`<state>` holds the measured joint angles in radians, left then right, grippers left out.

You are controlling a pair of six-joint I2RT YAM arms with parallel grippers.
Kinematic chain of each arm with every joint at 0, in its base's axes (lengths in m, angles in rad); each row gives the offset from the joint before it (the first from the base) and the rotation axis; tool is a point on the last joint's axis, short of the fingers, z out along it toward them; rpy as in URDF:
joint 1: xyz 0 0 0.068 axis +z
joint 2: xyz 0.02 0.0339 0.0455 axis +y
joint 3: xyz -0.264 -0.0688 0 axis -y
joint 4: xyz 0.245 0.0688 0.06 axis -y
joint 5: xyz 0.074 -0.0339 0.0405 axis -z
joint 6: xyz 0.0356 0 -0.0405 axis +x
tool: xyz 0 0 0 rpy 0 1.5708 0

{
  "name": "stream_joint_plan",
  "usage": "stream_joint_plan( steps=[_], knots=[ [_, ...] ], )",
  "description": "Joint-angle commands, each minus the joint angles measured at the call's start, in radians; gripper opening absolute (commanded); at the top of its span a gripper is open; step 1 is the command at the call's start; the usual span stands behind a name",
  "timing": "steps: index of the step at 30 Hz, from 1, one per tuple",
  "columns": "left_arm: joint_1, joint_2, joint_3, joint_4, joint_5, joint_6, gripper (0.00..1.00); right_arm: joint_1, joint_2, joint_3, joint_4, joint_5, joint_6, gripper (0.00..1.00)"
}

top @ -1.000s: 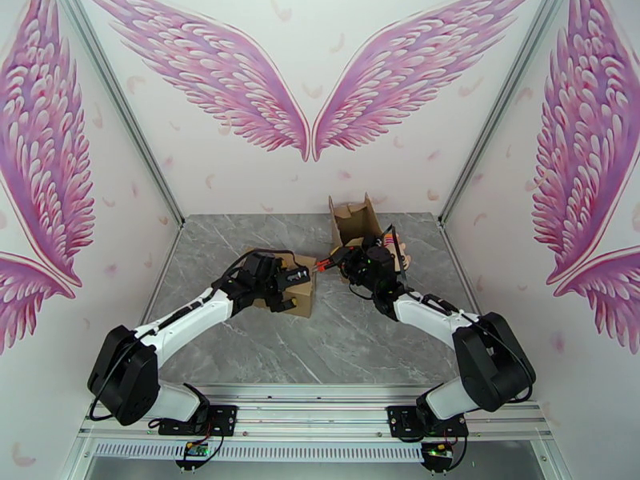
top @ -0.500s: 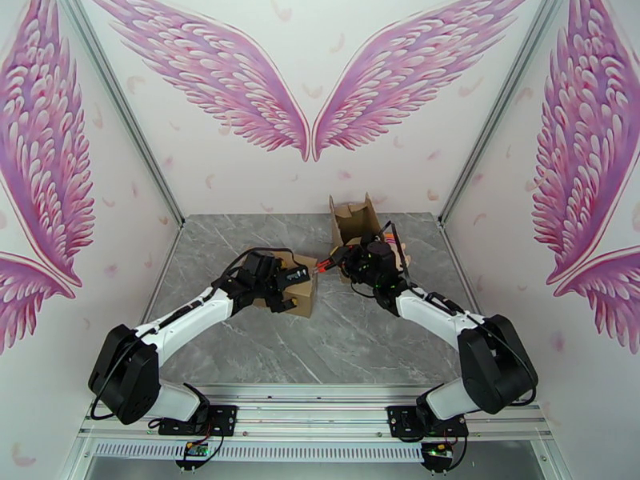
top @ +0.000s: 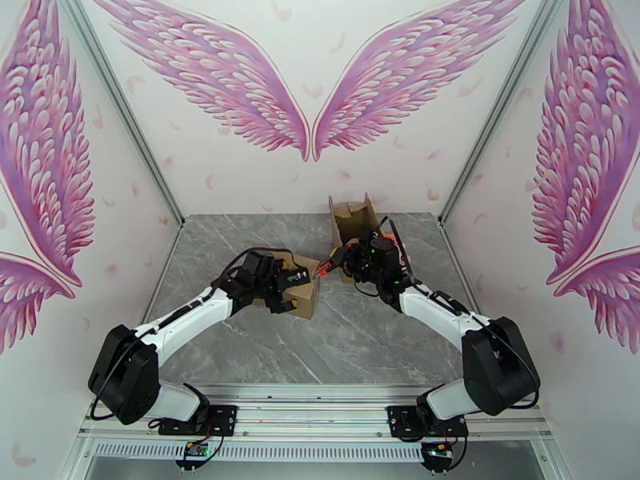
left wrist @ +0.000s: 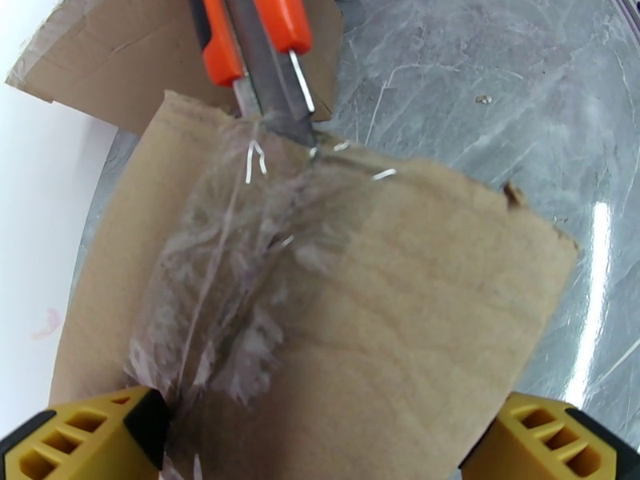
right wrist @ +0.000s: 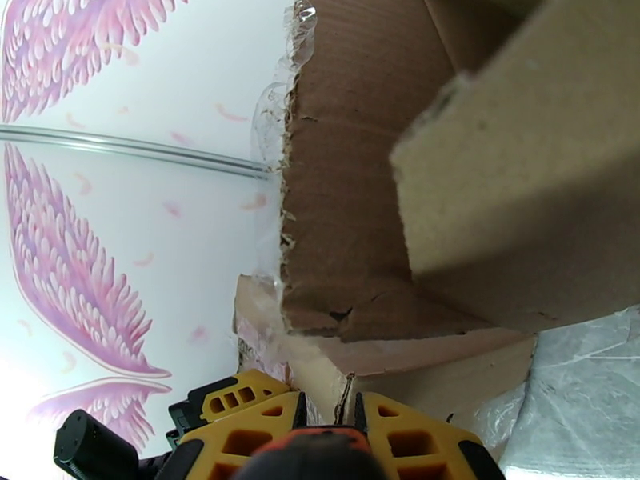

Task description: Unpack the express box

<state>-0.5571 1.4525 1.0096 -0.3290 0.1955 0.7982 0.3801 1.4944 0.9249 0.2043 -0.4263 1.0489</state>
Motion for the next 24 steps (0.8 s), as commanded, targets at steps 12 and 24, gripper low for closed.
stream_joint_plan(
  steps=[12,24],
  knots=[
    [-0.05,-0.052,0.004,0.041,0.08,0.084,0.99,0.019,-0.001,-0.052,0.077,-0.009,-0.007,0.0],
    [-0.053,0.032,0.02,0.174,-0.057,0.058,0.99,0.019,0.045,-0.053,0.049,-0.161,0.065,0.0]
  ],
)
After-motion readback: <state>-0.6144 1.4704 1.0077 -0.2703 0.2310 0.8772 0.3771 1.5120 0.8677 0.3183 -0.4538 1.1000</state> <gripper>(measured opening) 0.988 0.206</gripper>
